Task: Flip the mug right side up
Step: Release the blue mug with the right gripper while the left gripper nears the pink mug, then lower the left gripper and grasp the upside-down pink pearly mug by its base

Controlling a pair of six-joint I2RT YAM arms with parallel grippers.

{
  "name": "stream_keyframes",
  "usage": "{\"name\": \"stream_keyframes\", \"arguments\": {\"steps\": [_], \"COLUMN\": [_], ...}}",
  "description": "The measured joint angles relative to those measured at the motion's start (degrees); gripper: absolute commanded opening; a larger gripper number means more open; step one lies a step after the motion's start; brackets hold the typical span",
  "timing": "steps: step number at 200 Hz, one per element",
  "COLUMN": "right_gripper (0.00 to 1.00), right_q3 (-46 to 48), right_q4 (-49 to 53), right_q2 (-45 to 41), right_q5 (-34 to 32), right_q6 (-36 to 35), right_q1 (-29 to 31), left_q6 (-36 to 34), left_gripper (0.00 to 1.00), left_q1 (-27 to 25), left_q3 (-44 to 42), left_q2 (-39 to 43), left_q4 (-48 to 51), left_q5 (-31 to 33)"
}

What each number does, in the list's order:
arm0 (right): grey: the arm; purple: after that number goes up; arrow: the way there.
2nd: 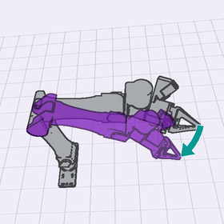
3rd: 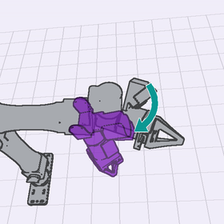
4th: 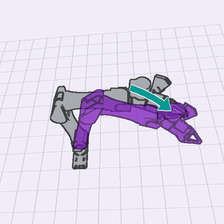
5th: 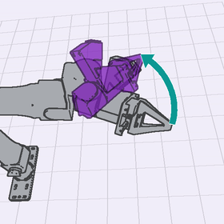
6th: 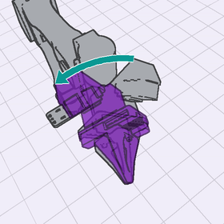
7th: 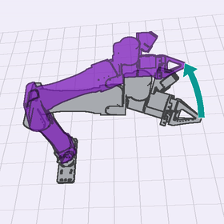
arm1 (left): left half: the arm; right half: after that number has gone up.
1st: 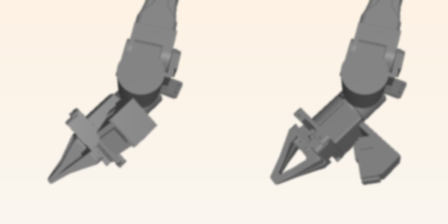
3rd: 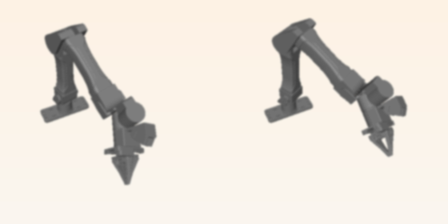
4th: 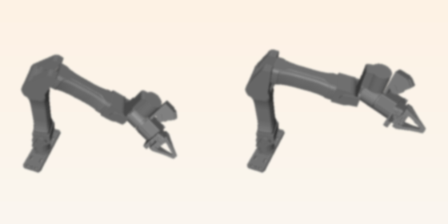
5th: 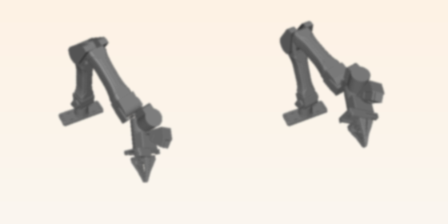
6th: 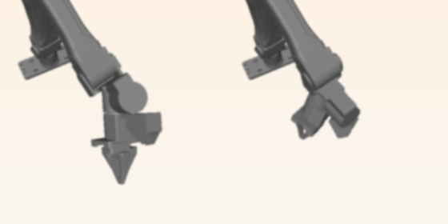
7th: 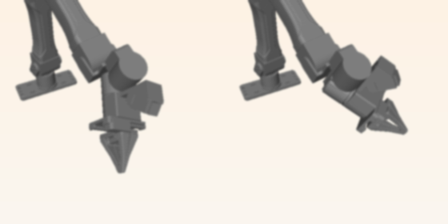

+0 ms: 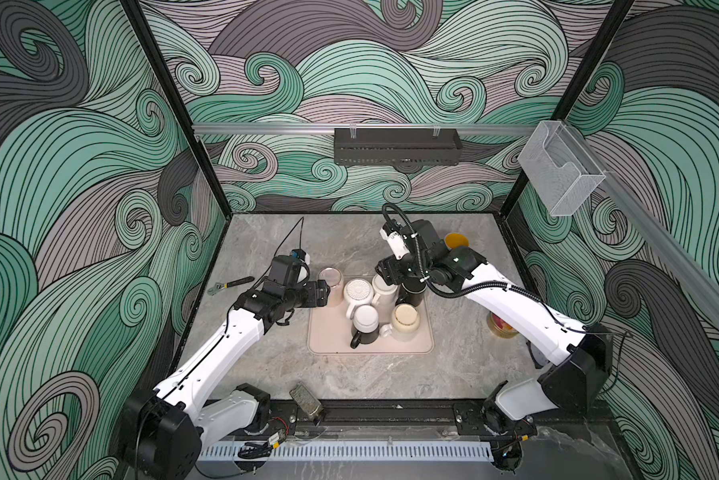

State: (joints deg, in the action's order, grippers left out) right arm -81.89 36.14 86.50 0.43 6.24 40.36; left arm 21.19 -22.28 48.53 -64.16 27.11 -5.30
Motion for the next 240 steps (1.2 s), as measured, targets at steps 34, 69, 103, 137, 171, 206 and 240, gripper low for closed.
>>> {"name": "stream_keyframes", "arguments": {"steps": [34,69,103,137,171,206,240], "right_gripper": [0.72,0.72,0.71,0.71,0.7,0.7,0.7], "right_q3": [0.0,0.0,0.0,0.0,0.0,0.04,0.07], "right_q4": [0.0,0.0,0.0,0.0,-0.02,-0.26,-0.37], "right_q2": [0.63,1.31,1.7,1.95,1.95,1.95,2.03], "right_q5": [-0.02,-0.07,-0.04,-0.07,-0.07,-0.11,-0.33], "right_q6": [0.02,0.0,0.04,0.09,0.17,0.24,0.39], "right_q1": [0.2,0.2,0.2,0.22,0.31,0.59,0.9], "left_q6": [-0.15,-0.28,-0.52,-0.68,-1.03,-1.38,-1.6], "left_gripper": [0.81,0.78,0.76,0.74,0.7,0.66,0.66], "left_q1": [-0.7,-1.11,-1.57,-2.08,-2.75,-4.63,-6.45], "left_q3": [0.04,0.04,0.04,0.04,0.04,0.04,0.04], "left_q2": [-4.74,-8.02,-8.15,-9.18,-9.68,-10.69,-11.8], "left_q4": [-0.15,-0.15,-0.26,-0.74,-1.05,-1.05,-1.01], "left_q5": [0.48,1.22,2.08,2.56,3.72,5.14,7.43]}}
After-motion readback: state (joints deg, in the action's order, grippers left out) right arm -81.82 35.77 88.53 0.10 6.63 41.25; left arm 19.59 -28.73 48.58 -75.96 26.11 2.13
